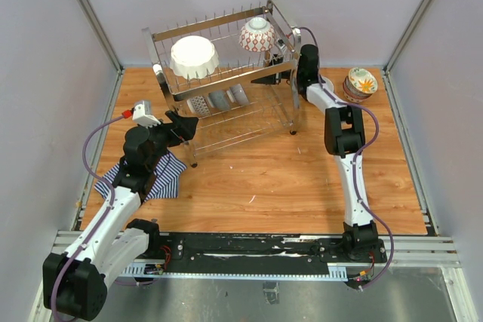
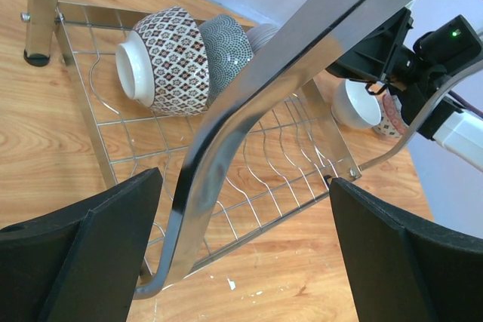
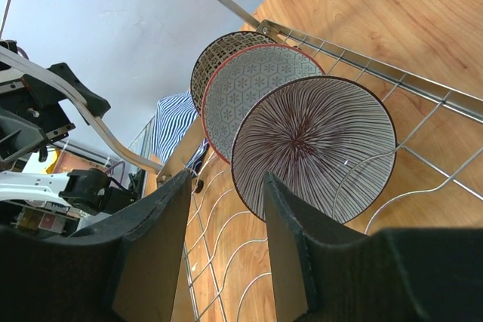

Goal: Unload the bowls from the dish rack
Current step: Pick up the bowl from the dish rack.

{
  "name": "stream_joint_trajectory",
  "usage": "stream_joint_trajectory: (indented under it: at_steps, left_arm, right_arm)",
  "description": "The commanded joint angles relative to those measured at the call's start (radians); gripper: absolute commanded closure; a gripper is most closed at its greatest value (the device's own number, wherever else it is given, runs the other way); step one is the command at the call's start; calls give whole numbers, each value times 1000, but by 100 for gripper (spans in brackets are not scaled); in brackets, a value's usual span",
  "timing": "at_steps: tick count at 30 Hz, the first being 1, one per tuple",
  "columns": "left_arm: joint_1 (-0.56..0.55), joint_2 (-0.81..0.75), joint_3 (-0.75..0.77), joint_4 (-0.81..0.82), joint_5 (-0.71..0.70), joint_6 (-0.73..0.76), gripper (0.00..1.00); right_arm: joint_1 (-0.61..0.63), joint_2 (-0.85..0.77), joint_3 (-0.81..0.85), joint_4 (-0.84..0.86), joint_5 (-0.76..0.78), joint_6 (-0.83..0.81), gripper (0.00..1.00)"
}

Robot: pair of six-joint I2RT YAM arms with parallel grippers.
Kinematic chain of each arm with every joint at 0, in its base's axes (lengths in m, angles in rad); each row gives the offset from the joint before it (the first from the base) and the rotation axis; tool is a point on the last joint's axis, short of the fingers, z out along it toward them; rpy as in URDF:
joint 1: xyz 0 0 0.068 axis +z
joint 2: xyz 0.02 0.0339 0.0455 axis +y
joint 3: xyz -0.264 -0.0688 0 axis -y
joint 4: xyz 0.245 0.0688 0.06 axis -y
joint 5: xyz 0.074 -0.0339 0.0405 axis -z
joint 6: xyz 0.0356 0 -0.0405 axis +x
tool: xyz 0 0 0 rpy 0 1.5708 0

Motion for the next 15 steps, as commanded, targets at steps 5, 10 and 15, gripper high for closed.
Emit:
stream_joint_trajectory:
  at_steps: [5, 10, 15]
  left_arm:
    - [-8, 3, -6, 45, 3, 9, 2]
    - [-8, 0, -7, 44, 1, 9, 2]
    - [-8, 0, -6, 46, 2, 9, 2]
  right_arm:
    - [49, 34, -5, 41, -34, 6, 56]
    - [55, 41, 1, 39, -37, 10, 56]
    - [59, 45, 4, 39, -41, 12, 56]
